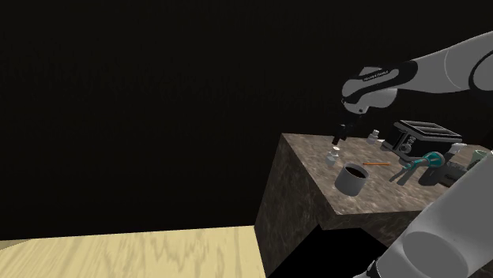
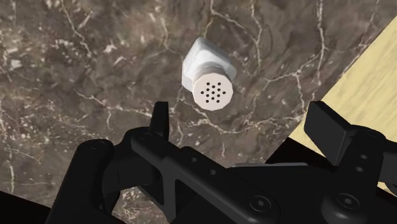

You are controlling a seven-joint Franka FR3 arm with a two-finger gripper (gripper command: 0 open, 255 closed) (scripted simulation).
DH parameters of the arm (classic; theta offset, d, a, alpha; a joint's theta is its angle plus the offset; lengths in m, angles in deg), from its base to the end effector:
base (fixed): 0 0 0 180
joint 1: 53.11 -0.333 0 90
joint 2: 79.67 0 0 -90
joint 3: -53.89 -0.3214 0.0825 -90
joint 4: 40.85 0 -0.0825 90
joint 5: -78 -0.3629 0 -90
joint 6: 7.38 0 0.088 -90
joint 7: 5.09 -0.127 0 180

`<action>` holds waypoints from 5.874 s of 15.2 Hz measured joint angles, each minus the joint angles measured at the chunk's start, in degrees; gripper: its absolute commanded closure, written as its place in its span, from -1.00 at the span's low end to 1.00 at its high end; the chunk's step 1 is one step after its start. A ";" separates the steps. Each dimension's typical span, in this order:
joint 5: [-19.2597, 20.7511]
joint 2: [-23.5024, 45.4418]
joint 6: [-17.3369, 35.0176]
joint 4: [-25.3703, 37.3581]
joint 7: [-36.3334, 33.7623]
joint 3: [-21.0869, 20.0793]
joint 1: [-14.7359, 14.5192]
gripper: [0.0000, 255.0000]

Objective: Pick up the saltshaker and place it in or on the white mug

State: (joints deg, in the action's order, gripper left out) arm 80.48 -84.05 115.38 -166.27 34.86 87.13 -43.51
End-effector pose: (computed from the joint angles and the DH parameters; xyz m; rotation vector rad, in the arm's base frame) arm 0.3660 -0.3465 0.4126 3.1333 -0.0413 0.0267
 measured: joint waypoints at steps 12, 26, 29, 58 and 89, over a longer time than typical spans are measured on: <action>-3.76 5.30 6.40 -1.86 3.71 1.03 0.53 -1.00; -3.61 5.09 6.13 -1.75 3.61 1.03 0.53 1.00; -2.86 4.07 4.05 -0.50 3.08 1.01 0.49 1.00; 1.23 -3.08 -17.90 15.43 -0.18 -0.46 0.01 1.00; 14.30 -32.60 -15.41 -15.10 -7.49 -5.33 6.27 1.00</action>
State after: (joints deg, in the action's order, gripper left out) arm 94.78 -116.66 99.97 -181.36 27.38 81.80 -37.24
